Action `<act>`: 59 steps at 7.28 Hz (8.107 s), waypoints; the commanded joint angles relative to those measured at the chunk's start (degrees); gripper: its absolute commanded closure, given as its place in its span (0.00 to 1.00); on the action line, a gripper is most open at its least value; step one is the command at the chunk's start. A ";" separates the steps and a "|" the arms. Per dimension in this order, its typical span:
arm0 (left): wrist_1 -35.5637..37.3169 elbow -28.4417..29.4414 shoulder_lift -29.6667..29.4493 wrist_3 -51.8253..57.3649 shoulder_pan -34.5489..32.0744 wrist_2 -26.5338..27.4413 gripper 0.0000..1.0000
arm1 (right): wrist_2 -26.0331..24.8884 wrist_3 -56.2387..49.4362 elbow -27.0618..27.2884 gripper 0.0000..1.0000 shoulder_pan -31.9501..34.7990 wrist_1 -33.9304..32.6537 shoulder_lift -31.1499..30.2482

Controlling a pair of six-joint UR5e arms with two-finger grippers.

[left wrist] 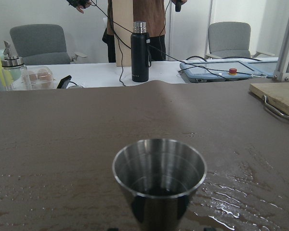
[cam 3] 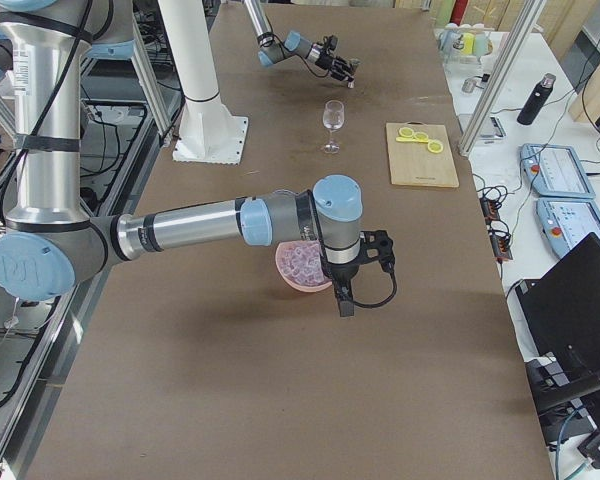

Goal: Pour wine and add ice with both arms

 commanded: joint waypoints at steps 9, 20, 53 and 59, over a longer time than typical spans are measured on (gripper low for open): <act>-4.01 1.18 0.20 1.34 -0.09 -0.41 0.45 | 0.03 0.00 0.00 0.00 0.00 0.00 0.09; -4.10 1.27 -0.23 1.34 -0.88 -0.41 0.46 | 0.03 0.00 0.00 0.00 0.00 0.00 0.09; 23.75 -20.18 -18.25 45.02 -6.15 -52.79 1.00 | 0.47 1.49 0.70 0.00 0.09 0.00 0.09; 42.70 -26.41 -21.84 50.19 -6.15 -52.36 1.00 | 0.47 1.49 0.62 0.00 0.09 -0.09 0.09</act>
